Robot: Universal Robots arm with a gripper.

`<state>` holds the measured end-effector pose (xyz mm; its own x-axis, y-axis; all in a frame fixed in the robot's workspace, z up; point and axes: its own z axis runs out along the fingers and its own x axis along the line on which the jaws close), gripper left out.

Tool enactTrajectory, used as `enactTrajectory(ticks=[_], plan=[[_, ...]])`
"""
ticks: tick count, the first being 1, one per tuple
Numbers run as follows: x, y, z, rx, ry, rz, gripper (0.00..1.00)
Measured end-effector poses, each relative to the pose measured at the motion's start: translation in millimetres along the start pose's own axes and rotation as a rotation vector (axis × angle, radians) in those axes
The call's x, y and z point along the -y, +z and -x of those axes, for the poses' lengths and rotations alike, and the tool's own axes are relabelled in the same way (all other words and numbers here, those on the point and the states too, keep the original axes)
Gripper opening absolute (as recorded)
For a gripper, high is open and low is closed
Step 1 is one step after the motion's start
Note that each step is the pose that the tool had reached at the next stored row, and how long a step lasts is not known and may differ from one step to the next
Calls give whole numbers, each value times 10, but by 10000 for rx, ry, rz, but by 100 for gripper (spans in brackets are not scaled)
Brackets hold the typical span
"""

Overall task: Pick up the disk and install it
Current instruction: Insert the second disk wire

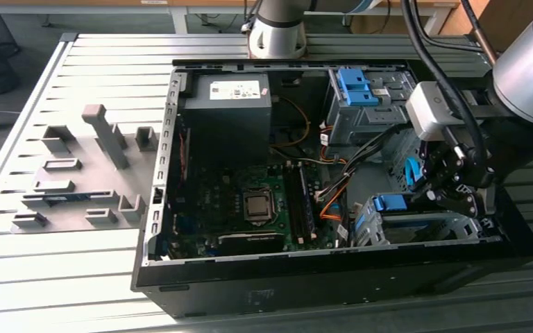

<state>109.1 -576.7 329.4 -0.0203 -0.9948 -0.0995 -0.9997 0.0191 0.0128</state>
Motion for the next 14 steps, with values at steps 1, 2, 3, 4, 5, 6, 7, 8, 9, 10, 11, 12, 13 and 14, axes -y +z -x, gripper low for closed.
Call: enactTrajectory(ticks=[1,2,3,4,5,6,7,8,9,10,11,12,13,14], plan=[[0,3,0,6,-1,-1,16],[1,5,0,6,-1,-1,17],[1,4,0,7,-1,-1,17],[0,-4,0,1,-1,0,23],[0,-15,2,4,0,0,23],[0,-35,4,4,0,0,23],[0,-57,6,3,-1,0,23],[-1,-82,8,1,0,1,23],[-1,-104,11,1,0,1,23],[-1,-125,13,2,0,1,23],[-2,-146,15,2,0,2,23],[-2,-156,16,2,0,3,23],[-2,-157,16,3,0,3,22],[-2,-157,16,4,0,3,16]])
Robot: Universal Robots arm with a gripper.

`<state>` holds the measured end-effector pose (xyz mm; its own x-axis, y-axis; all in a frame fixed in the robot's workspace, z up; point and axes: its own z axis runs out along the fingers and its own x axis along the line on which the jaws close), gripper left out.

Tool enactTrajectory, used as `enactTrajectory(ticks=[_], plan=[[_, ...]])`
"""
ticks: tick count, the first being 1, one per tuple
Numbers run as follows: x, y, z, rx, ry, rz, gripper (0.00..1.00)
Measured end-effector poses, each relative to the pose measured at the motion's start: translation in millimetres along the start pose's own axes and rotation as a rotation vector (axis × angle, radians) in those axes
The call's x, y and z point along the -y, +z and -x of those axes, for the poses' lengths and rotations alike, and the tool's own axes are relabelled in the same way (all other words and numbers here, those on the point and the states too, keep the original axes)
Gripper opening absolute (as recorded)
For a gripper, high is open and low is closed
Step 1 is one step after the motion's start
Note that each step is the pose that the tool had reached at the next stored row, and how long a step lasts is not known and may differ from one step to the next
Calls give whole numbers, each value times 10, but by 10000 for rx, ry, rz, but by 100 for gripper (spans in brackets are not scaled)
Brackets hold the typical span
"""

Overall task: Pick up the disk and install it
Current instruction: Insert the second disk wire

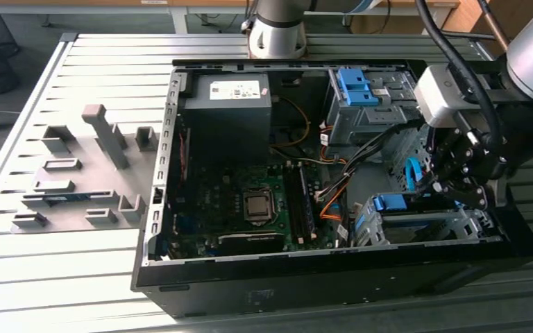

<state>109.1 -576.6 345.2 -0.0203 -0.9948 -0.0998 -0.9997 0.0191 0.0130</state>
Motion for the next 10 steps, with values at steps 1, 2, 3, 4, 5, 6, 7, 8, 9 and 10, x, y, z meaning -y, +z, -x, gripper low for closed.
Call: enactTrajectory(ticks=[1,2,3,4,5,6,7,8,9,10], plan=[[0,0,0,1,0,0,11],[0,0,0,0,0,0,11],[0,-2,0,-2,0,0,11],[0,-2,0,-3,0,0,11],[0,-2,0,-2,0,0,11],[0,-2,0,-1,0,0,11],[0,-2,0,-2,0,0,11],[0,-3,1,-1,0,0,11],[0,-3,1,-2,0,0,11],[0,-4,1,-3,0,1,11]])
